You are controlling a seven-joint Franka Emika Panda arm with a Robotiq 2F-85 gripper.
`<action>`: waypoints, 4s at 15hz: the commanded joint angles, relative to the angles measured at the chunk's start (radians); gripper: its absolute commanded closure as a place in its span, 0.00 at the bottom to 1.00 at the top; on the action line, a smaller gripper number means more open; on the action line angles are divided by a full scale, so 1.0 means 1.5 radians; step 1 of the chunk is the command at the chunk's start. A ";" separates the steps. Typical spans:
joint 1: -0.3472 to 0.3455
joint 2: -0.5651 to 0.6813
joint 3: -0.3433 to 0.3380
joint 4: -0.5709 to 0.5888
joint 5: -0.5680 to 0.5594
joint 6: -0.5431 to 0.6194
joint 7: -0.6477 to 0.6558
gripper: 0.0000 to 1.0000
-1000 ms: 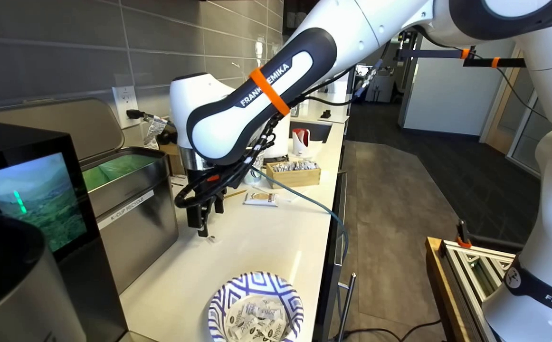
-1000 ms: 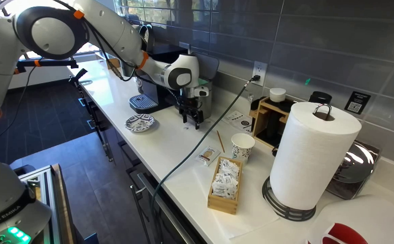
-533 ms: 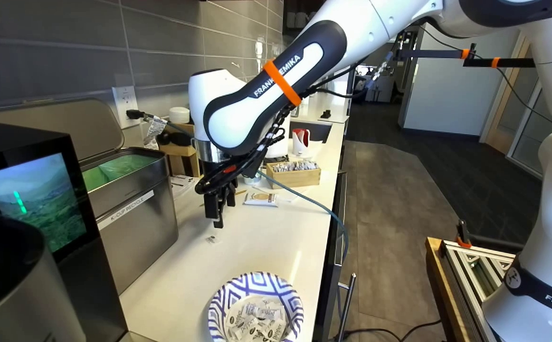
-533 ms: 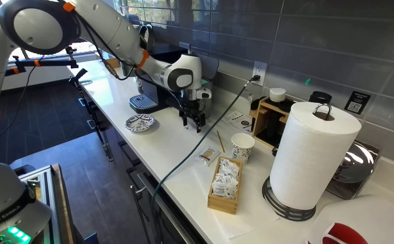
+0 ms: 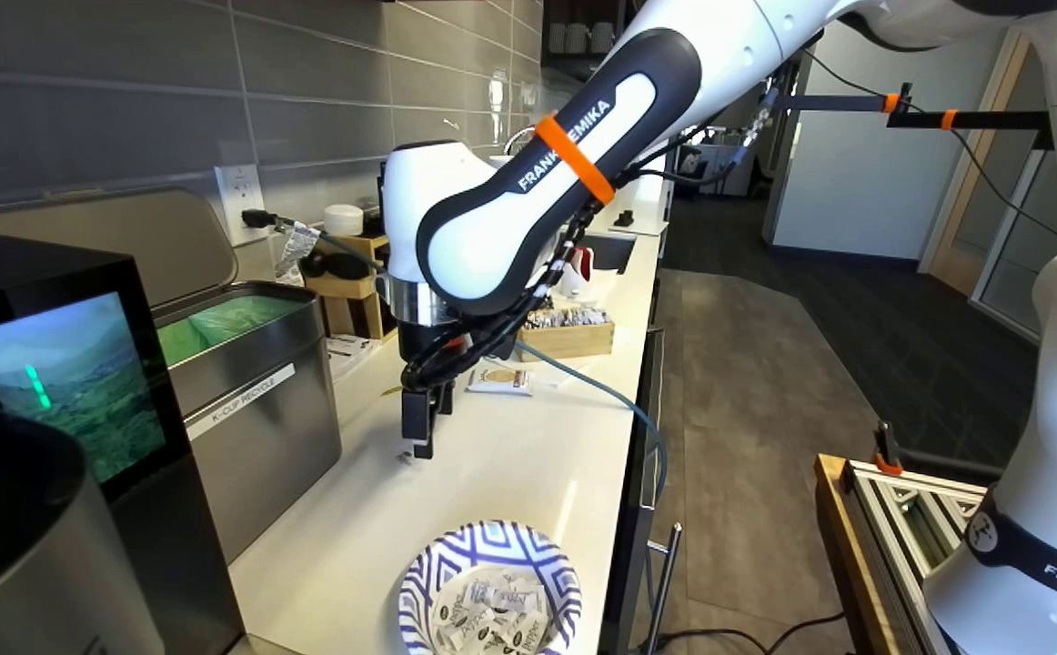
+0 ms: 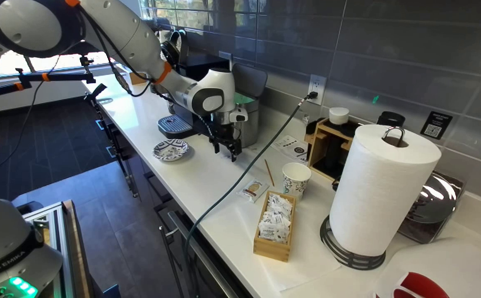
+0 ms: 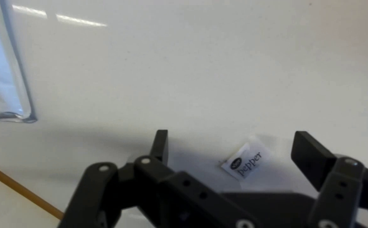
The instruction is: Pick up the white sachet from the counter and put it in the wooden box.
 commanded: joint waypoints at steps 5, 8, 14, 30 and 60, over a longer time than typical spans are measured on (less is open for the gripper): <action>0.042 -0.006 -0.004 -0.045 -0.022 0.095 0.040 0.00; 0.064 0.003 -0.014 -0.033 -0.040 0.102 0.072 0.00; 0.089 0.031 -0.042 0.010 -0.074 0.078 0.137 0.00; 0.105 0.084 -0.082 0.077 -0.094 0.005 0.203 0.42; -0.129 0.083 -0.125 0.396 0.057 -0.434 0.175 0.99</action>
